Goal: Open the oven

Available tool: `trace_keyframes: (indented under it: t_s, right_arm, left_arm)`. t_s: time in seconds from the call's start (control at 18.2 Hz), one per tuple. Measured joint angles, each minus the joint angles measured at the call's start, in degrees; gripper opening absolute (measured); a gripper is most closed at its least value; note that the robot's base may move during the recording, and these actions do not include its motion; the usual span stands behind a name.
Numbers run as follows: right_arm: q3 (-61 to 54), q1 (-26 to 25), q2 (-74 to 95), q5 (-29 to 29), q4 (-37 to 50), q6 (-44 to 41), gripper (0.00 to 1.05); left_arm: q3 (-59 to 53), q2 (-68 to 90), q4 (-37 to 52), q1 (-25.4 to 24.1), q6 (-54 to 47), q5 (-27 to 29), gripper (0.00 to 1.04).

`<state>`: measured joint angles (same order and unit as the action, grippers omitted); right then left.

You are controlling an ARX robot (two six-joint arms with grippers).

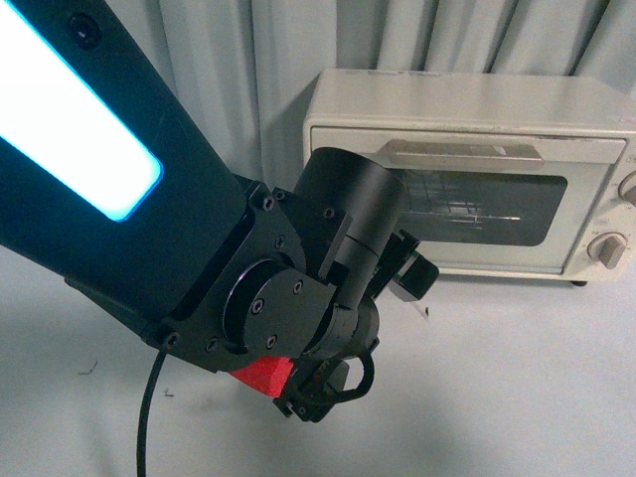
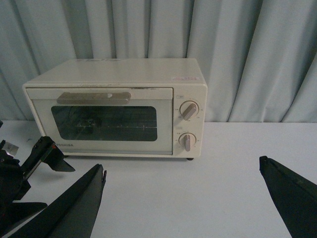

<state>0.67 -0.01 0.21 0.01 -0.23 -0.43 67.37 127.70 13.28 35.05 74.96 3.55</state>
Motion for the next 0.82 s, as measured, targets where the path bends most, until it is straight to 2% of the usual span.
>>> trace_keyframes:
  t_s: [0.05, 0.11, 0.27, 0.33, 0.55, 0.6, 0.82]
  right_arm:
    - [0.0, 0.0, 0.0, 0.0, 0.0, 0.0, 0.98]
    - [0.0, 0.0, 0.0, 0.0, 0.0, 0.0, 0.9]
    - [0.0, -0.5, 0.8, -0.9, 1.7, 0.0, 0.59]
    - [0.1, -1.1, 4.3, -1.8, 5.4, -0.2, 0.46]
    - [7.0, -0.4, 24.5, -2.7, 18.4, -0.8, 0.06]
    - [9.7, -0.3, 28.7, -2.6, 19.5, -0.7, 0.02]
    - [18.5, 8.1, 46.1, 1.9, 24.0, 0.0, 0.02]
  left_arm:
    - [0.0, 0.0, 0.0, 0.0, 0.0, 0.0, 0.98]
    - [0.0, 0.0, 0.0, 0.0, 0.0, 0.0, 0.98]
    - [0.0, 0.0, 0.0, 0.0, 0.0, 0.0, 0.98]
    - [0.0, 0.0, 0.0, 0.0, 0.0, 0.0, 0.98]
    - [0.0, 0.0, 0.0, 0.0, 0.0, 0.0, 0.98]
    - [0.0, 0.0, 0.0, 0.0, 0.0, 0.0, 0.98]
    - [0.0, 0.0, -0.1, 0.0, 0.0, 0.0, 0.98]
